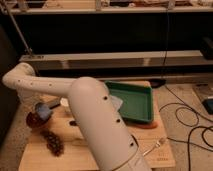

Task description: Wipe red bowl with sponge

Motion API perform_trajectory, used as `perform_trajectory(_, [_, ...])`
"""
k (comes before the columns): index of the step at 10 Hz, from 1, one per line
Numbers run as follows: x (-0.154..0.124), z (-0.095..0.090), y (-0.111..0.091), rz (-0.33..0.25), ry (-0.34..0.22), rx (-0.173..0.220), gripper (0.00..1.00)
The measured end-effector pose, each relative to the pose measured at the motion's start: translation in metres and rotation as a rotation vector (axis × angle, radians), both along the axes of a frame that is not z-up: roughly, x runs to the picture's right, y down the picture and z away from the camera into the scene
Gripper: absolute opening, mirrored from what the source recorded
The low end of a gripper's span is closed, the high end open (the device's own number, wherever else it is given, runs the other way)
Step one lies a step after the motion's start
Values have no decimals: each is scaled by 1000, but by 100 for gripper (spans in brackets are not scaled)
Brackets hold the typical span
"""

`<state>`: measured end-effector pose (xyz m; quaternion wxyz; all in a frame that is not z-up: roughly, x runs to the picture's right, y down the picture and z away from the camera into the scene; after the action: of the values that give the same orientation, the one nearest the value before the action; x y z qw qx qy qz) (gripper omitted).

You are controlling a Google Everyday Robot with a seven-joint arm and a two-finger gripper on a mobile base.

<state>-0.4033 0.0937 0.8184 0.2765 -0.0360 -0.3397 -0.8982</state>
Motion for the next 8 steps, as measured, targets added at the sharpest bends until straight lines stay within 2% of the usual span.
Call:
perform_trajectory(3, [-30, -1, 0, -33, -42, -9, 0])
perform_trajectory(6, [-50, -18, 15, -98, -104, -20, 0])
perform_trajectory(8, [-61, -33, 36, -128, -146, -30, 0])
